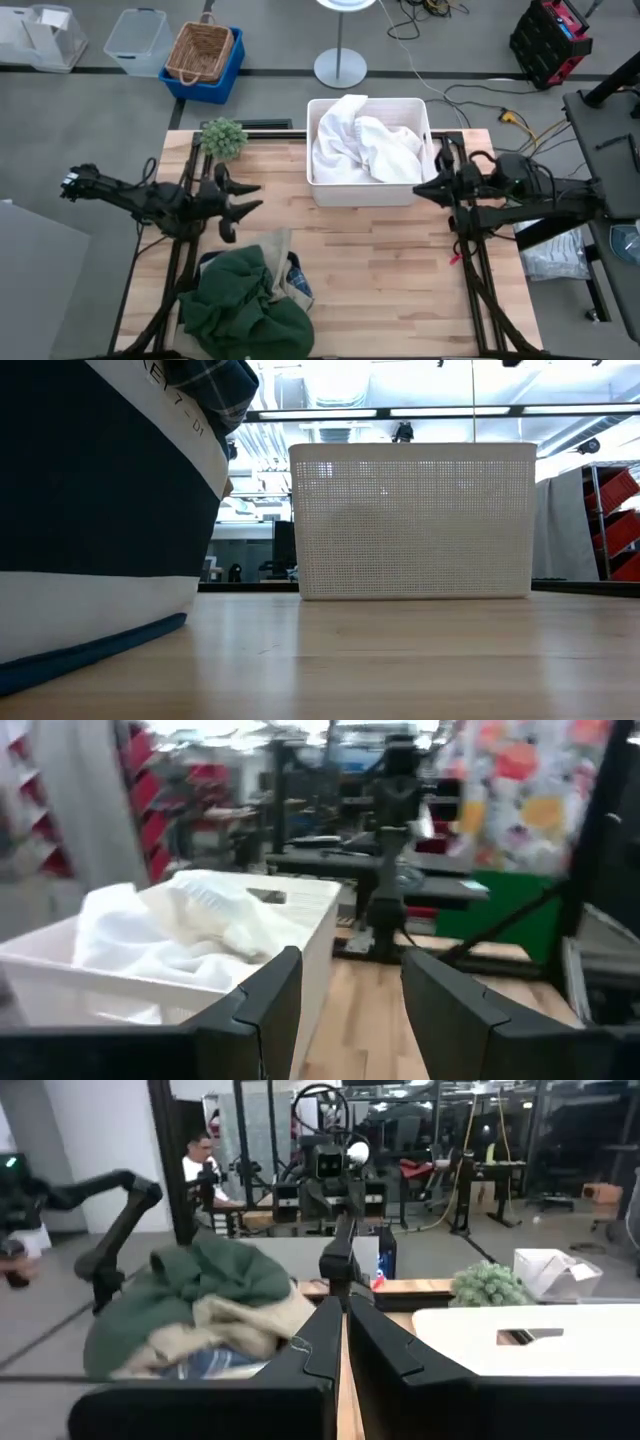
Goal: Sort clothes
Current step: Return to Home Position
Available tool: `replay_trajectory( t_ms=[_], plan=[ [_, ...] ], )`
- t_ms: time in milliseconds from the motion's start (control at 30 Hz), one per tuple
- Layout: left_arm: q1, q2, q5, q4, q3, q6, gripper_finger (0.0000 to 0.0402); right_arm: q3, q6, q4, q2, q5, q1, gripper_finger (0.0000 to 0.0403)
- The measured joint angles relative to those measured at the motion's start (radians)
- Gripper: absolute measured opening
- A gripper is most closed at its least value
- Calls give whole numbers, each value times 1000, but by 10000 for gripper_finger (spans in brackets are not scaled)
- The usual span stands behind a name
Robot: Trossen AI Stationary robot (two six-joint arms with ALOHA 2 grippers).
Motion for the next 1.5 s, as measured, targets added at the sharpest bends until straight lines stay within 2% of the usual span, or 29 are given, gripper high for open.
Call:
replay_trajectory(
  t_ms=[133, 200, 267, 333, 533, 800, 1033, 1233, 1500],
  plan=[
    [13, -84, 68, 93, -98, 48, 153, -86, -28, -3, -106, 0, 0, 13],
    [39, -95, 73, 196, -149, 24, 153, -125, -32, -5, -168, 29, 0, 13],
    [64, -85, 120, 239, -186, 0, 153, -163, -33, -4, -233, 64, 0, 13],
    [89, -61, 178, 255, -201, -21, 153, -202, -34, -3, -301, 85, 0, 13],
    [168, -72, 209, 214, -210, 5, 153, -305, -43, -3, -502, 92, 0, 13],
    [193, -350, 281, 2, -217, -2, 153, -329, -55, -15, -475, 101, 0, 13],
    [193, -571, 283, -160, -228, 0, 153, -328, -146, -7, -501, 101, 0, 13],
    [193, -622, 285, -142, -333, 0, 153, -405, -157, 16, -501, 101, 0, 13],
    [193, -624, 285, 79, -506, -33, 153, -637, -115, 299, -502, 107, 0, 13]
  ],
)
